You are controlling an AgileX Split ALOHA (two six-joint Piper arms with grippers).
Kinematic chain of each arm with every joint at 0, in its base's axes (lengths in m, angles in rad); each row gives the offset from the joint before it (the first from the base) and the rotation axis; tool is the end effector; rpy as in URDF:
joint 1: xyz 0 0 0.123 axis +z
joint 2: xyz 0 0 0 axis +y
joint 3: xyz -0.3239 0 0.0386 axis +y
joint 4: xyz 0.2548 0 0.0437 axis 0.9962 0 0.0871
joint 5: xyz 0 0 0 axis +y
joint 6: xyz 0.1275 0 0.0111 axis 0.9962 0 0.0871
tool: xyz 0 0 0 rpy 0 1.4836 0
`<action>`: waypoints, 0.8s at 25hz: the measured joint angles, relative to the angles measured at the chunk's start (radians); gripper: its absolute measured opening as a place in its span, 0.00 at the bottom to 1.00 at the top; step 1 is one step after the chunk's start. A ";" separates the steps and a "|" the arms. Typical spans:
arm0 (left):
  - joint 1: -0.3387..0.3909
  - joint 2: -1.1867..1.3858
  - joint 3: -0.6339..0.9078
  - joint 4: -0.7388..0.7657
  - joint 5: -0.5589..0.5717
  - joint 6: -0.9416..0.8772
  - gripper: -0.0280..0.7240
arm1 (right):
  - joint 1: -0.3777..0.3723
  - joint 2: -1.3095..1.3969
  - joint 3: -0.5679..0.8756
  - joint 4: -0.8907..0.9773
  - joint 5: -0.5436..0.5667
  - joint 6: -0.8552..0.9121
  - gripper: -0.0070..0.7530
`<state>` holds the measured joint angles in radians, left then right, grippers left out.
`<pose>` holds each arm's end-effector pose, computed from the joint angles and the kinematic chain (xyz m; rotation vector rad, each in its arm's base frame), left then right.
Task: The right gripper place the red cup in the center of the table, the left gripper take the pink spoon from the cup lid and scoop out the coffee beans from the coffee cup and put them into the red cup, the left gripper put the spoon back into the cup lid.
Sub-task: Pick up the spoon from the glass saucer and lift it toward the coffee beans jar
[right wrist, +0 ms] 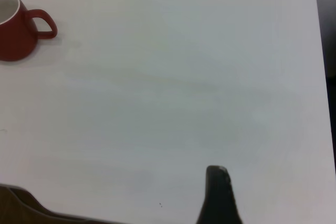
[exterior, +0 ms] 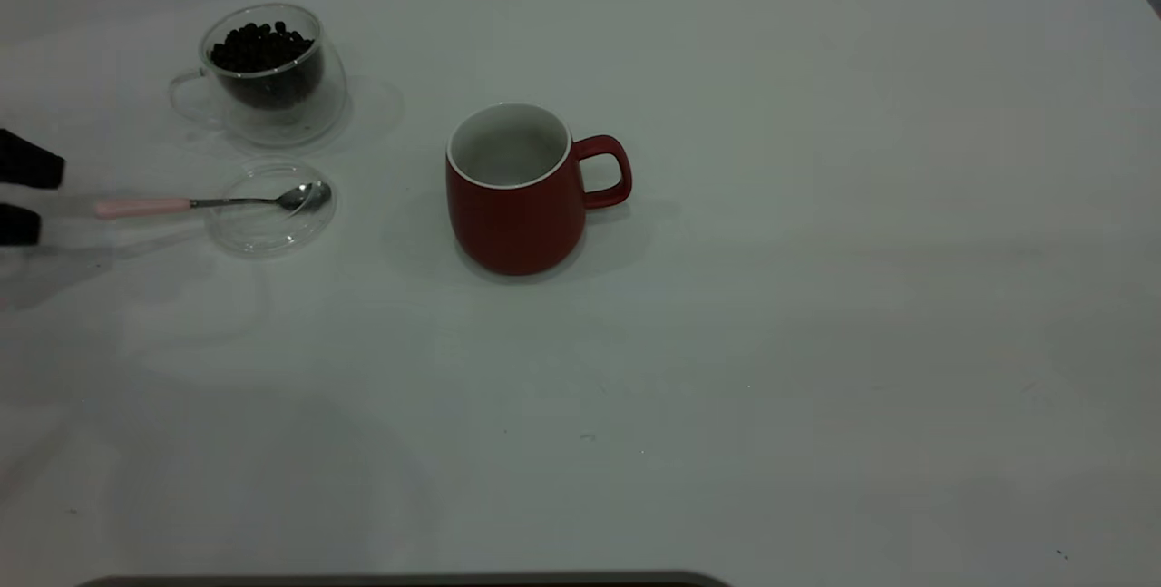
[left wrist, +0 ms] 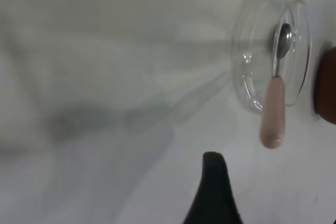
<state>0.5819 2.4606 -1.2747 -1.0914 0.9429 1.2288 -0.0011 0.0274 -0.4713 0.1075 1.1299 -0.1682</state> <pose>0.3878 0.1451 -0.0115 -0.3168 2.6357 -1.0535 -0.0060 0.0124 0.2478 -0.1865 2.1563 0.0344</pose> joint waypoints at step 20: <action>-0.066 0.095 -0.010 -0.149 0.074 0.099 0.89 | 0.000 0.000 0.000 0.000 0.000 0.000 0.79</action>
<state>0.5154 2.5552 -1.2846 -1.2404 1.0170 1.3274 -0.0011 0.0274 -0.4713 0.1075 1.1299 -0.1682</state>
